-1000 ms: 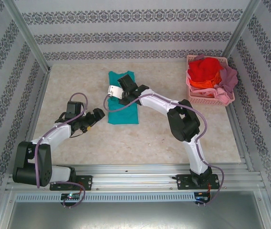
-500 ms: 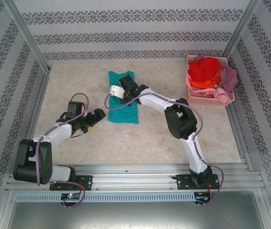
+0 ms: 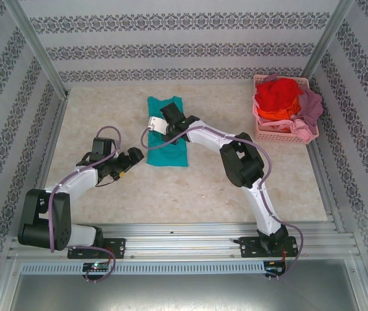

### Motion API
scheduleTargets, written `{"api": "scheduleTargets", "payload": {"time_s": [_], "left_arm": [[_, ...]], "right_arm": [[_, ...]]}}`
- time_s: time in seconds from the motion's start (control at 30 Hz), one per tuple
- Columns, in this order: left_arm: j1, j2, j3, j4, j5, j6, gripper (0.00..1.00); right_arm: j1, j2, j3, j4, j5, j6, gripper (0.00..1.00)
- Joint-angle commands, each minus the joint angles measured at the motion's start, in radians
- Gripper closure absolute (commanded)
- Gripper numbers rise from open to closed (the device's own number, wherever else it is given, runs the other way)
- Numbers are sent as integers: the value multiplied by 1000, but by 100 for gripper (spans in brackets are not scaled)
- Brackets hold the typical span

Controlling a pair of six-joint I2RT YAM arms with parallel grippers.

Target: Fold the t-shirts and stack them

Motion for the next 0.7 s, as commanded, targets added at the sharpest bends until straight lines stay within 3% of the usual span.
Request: {"api": "scheduleTargets", "payload": {"time_s": [0.0,0.07,0.1,0.17,0.23,0.37,0.5,0.67], "left_arm": [[-12,-3,2,41,16,12,0],[-16,-2,4,43,15,12,0],[-17,-1,5,42,15,11,0],[-23,3,7,45,15,10,0],[-31,15,14,55,15,8,0],[-56,59,54,72,13,13,0],[-89,133,113,124,6,-10,1],[-142,296,283,105,-10,-2,22]], "right_arm": [[-9,21,37,27,5,23,98],[-7,18,46,13,18,14,86],[1,4,50,0,48,6,74],[9,-47,21,35,95,6,39],[4,-112,-17,73,102,47,23],[-16,-213,-110,139,155,221,16],[-38,-298,-252,162,135,490,16],[-84,-300,-354,156,-72,795,29]]}}
